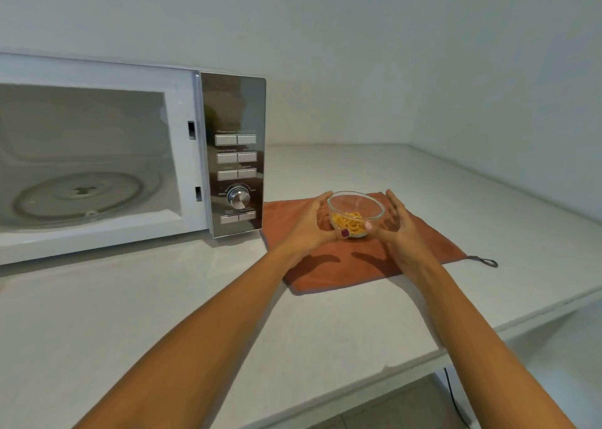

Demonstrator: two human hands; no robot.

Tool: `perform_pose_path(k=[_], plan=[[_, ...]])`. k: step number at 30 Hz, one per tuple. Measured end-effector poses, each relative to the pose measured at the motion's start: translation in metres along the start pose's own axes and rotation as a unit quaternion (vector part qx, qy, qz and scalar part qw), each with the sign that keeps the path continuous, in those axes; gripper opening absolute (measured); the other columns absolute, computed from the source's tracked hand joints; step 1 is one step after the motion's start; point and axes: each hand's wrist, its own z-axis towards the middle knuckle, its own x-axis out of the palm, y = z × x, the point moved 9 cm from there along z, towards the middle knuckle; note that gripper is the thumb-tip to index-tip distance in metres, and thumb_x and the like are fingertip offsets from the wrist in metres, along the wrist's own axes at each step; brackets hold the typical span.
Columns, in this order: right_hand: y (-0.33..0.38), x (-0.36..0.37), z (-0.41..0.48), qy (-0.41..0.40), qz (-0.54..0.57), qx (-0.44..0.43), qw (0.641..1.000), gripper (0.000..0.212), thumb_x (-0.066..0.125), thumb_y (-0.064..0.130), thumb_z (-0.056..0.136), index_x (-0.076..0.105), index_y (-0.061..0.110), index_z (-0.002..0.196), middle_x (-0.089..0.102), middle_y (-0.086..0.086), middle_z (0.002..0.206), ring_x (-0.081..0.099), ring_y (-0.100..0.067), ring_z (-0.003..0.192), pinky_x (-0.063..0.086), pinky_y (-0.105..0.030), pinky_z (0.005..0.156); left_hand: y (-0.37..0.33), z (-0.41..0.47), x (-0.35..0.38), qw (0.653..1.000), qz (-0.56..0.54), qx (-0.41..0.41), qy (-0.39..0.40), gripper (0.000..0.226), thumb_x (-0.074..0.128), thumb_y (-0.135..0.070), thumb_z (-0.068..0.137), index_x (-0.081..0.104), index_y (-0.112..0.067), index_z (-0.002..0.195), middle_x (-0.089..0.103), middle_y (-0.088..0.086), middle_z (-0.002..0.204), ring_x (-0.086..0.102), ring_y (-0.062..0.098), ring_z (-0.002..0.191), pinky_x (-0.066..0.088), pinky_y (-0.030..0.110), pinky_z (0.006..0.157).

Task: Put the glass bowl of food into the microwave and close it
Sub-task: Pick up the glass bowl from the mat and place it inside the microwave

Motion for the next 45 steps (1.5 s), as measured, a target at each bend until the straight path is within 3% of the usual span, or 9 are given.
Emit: perform_pose_path(k=[4, 7, 12, 17, 22, 25, 27, 32, 45], plan=[[-0.009, -0.001, 0.014, 0.057, -0.005, 0.010, 0.998, 0.098, 0.080, 0.017, 0.070, 0.030, 0.037, 0.151, 0.054, 0.016, 0.133, 0.054, -0.015, 0.129, 0.057, -0.027, 0.091, 0.012, 0.025, 0.005, 0.996, 0.091, 0.020, 0.000, 0.088, 0.080, -0.012, 0.076, 0.032, -0.025, 0.149, 0.011, 0.005, 0.163, 0.027, 0.026, 0.146, 0.034, 0.036, 0.116], [-0.014, -0.003, 0.021, 0.075, -0.035, 0.012, 0.996, 0.099, 0.085, 0.025, 0.067, 0.032, 0.040, 0.150, 0.053, 0.016, 0.137, 0.053, -0.014, 0.131, 0.053, -0.027, 0.095, 0.017, 0.038, 0.007, 0.999, 0.051, 0.012, 0.002, 0.091, 0.079, -0.009, 0.077, 0.027, -0.023, 0.150, 0.028, 0.015, 0.155, 0.040, 0.031, 0.139, 0.040, 0.047, 0.112], [-0.016, -0.002, 0.030, 0.080, -0.039, 0.011, 0.996, 0.120, 0.094, 0.050, 0.043, 0.036, 0.038, 0.147, 0.053, 0.014, 0.136, 0.057, -0.010, 0.123, 0.056, -0.025, 0.091, 0.024, 0.049, 0.011, 1.000, 0.009, 0.008, 0.011, 0.089, 0.075, -0.006, 0.080, 0.023, -0.021, 0.151, 0.041, 0.012, 0.148, 0.052, 0.022, 0.125, 0.051, 0.024, 0.096], [-0.021, -0.009, 0.035, 0.047, -0.038, 0.000, 0.998, 0.102, 0.086, 0.033, 0.061, 0.035, 0.031, 0.150, 0.049, 0.003, 0.147, 0.052, -0.015, 0.132, 0.056, -0.018, 0.088, 0.023, 0.050, 0.014, 1.000, 0.012, 0.021, 0.009, 0.088, 0.074, -0.008, 0.081, 0.022, -0.021, 0.151, 0.040, 0.005, 0.144, 0.056, 0.014, 0.113, 0.053, 0.013, 0.085], [-0.023, -0.011, 0.036, 0.034, -0.025, -0.001, 0.999, 0.095, 0.084, 0.023, 0.064, 0.040, 0.026, 0.147, 0.057, 0.009, 0.140, 0.056, -0.015, 0.129, 0.054, -0.027, 0.097, 0.025, 0.048, 0.013, 1.000, -0.001, 0.004, -0.006, 0.094, 0.077, -0.010, 0.078, 0.020, -0.021, 0.152, 0.025, 0.011, 0.158, 0.043, 0.030, 0.136, 0.042, 0.045, 0.110], [-0.020, -0.008, 0.031, 0.036, -0.041, -0.002, 0.999, 0.092, 0.084, 0.021, 0.065, 0.042, 0.025, 0.147, 0.066, 0.038, 0.111, 0.066, 0.003, 0.110, 0.057, -0.017, 0.082, 0.028, 0.044, 0.012, 1.000, -0.015, -0.013, -0.007, 0.100, 0.078, -0.010, 0.078, 0.013, -0.023, 0.153, 0.034, 0.014, 0.153, 0.049, 0.028, 0.131, 0.044, 0.041, 0.109], [-0.018, -0.006, 0.028, 0.035, -0.043, -0.005, 0.998, 0.091, 0.083, 0.020, 0.067, 0.041, 0.023, 0.148, 0.065, 0.045, 0.103, 0.065, 0.014, 0.102, 0.056, -0.013, 0.077, 0.029, 0.041, 0.011, 1.000, -0.018, -0.023, -0.008, 0.103, 0.078, -0.012, 0.078, 0.010, -0.021, 0.154, 0.038, 0.014, 0.151, 0.051, 0.022, 0.126, 0.045, 0.033, 0.107], [-0.011, 0.002, 0.016, 0.022, -0.025, -0.015, 0.999, 0.089, 0.084, 0.019, 0.064, 0.045, 0.026, 0.144, 0.059, 0.030, 0.116, 0.065, 0.016, 0.098, 0.056, -0.013, 0.073, 0.029, 0.028, 0.005, 0.999, -0.009, -0.035, -0.010, 0.103, 0.079, -0.016, 0.077, 0.011, -0.020, 0.154, 0.043, 0.014, 0.148, 0.052, 0.024, 0.126, 0.046, 0.035, 0.106], [0.030, 0.046, -0.042, 0.018, -0.011, -0.085, 0.996, 0.082, 0.087, 0.022, 0.059, 0.055, 0.036, 0.133, 0.057, 0.021, 0.134, 0.061, 0.016, 0.108, 0.058, -0.017, 0.074, -0.009, -0.044, -0.030, 1.000, 0.009, -0.004, -0.030, 0.100, 0.079, -0.018, 0.077, 0.013, -0.030, 0.152, 0.029, 0.003, 0.157, 0.041, 0.023, 0.138, 0.042, 0.041, 0.111]])
